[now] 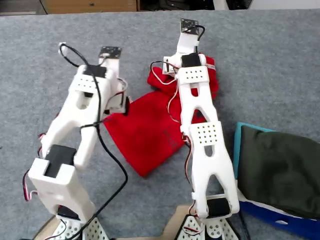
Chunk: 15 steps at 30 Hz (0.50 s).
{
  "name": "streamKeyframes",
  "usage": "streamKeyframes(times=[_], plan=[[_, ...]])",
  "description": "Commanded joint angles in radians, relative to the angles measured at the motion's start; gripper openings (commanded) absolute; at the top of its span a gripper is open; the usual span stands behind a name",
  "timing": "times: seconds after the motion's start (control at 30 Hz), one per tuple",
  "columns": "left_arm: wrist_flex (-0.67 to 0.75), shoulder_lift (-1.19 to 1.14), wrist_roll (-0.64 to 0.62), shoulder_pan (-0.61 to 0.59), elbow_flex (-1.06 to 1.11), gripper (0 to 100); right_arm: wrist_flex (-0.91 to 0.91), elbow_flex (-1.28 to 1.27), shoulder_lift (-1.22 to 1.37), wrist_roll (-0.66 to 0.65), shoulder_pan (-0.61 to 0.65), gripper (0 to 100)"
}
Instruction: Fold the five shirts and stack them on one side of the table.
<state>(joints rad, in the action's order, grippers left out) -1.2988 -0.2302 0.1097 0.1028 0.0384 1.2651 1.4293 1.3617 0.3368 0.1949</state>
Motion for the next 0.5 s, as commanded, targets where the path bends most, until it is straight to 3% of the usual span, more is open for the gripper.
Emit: streamKeyframes(times=[0.0,0.1,0.33,0.47], plan=[[0.011,-0.018,0.084,-0.026,0.014,20,-0.015,0.053,-0.008,0.006,-0.016,0.5],[0.011,-0.054,0.107,-0.023,0.014,19,-0.015,0.053,-0.008,0.006,-0.01,0.5],[0.032,-0.096,0.107,-0.005,-0.003,2,-0.014,0.053,-0.008,0.006,-0.008,0.5],[0.032,-0.102,0.107,-0.006,-0.003,2,-0.014,0.053,-0.008,0.006,-0.008,0.5]])
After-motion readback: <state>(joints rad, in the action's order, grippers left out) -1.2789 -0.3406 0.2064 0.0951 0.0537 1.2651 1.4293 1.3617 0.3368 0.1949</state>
